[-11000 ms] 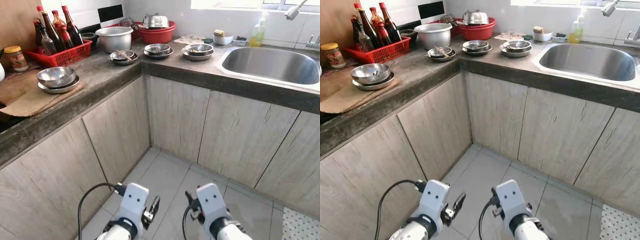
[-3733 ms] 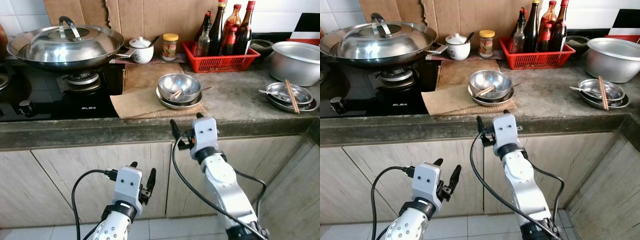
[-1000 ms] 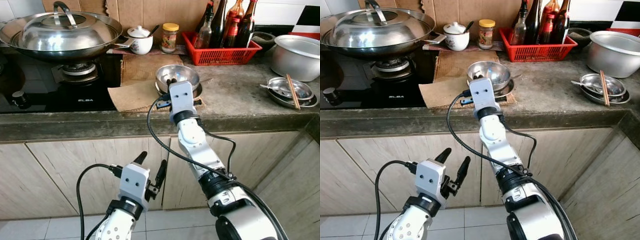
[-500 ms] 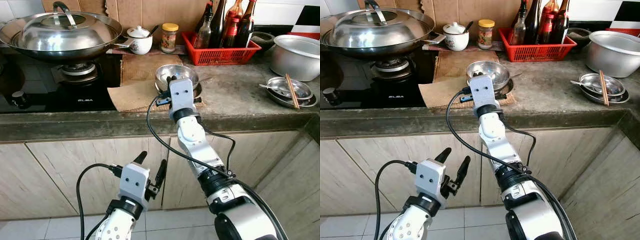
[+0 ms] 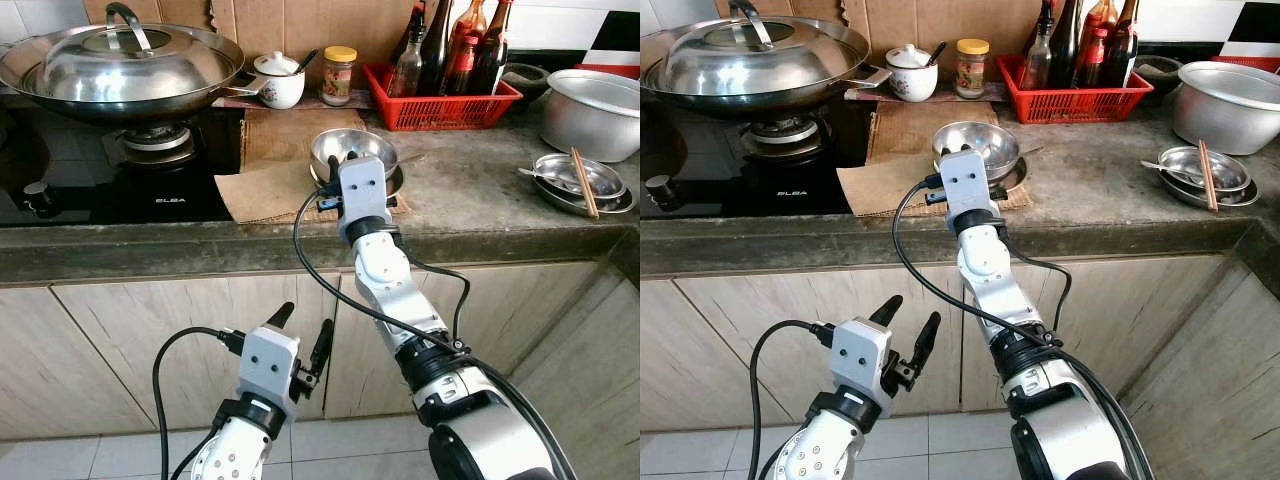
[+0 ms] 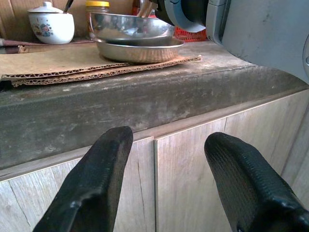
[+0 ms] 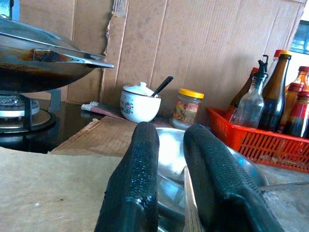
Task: Kitchen organization
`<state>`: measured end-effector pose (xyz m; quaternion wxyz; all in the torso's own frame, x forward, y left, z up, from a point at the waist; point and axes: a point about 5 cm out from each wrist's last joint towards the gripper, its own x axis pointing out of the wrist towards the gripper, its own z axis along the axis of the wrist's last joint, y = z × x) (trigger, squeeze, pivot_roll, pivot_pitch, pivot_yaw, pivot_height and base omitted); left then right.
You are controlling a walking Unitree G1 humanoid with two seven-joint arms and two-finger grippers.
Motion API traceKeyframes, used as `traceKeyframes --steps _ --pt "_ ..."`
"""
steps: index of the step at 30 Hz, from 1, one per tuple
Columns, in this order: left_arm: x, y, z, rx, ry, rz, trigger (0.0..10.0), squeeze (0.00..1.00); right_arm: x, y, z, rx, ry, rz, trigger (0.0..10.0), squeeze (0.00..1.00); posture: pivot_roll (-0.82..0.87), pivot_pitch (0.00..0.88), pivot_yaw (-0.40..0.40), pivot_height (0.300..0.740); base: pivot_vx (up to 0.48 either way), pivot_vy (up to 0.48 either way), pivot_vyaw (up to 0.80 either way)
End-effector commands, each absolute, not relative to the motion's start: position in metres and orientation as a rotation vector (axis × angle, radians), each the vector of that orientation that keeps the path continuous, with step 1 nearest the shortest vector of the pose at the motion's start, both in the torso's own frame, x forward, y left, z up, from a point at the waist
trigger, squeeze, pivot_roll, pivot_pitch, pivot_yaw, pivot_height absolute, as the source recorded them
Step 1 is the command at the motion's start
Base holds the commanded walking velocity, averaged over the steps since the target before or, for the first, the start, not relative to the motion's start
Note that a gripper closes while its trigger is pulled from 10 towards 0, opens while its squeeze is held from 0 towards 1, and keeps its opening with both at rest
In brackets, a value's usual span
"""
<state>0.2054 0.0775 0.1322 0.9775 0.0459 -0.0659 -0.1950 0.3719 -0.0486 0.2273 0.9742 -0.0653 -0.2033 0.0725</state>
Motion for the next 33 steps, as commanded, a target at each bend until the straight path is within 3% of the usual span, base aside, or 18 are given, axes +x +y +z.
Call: traceKeyframes --steps 1,2,3,11,12,33 --pt "0.206 0.077 0.131 0.097 -0.129 -0.392 10.0 0.0 0.374 -0.049 0.238 -0.131 -0.446 0.135 10.0 0.0 0.18 0.072 -0.065 0.74 0.0 0.0 0.0" --pt "0.206 0.077 0.131 0.097 -0.129 -0.392 10.0 0.0 0.374 -0.049 0.238 -0.131 -0.446 0.135 10.0 0.0 0.18 0.072 -0.065 0.74 0.0 0.0 0.0" --pt "0.206 0.077 0.131 0.097 -0.129 -0.392 10.0 0.0 0.374 -0.049 0.238 -0.126 -0.447 0.135 10.0 1.0 0.18 0.073 -0.065 0.74 0.0 0.0 0.0" --pt "0.206 0.077 0.13 0.097 -0.129 -0.395 10.0 0.0 0.373 -0.05 0.239 -0.12 -0.457 0.124 10.0 1.0 0.18 0.073 -0.064 0.74 0.0 0.0 0.0" --pt "0.206 0.077 0.131 0.097 -0.13 -0.395 10.0 0.0 0.373 -0.05 0.239 -0.12 -0.453 0.127 10.0 0.0 0.18 0.071 -0.065 0.74 0.0 0.0 0.0" --pt "0.206 0.075 0.133 0.091 -0.147 -0.409 10.0 0.0 0.372 -0.069 0.21 -0.174 -0.376 0.097 10.0 0.0 0.18 0.058 -0.062 0.74 0.0 0.0 0.0"
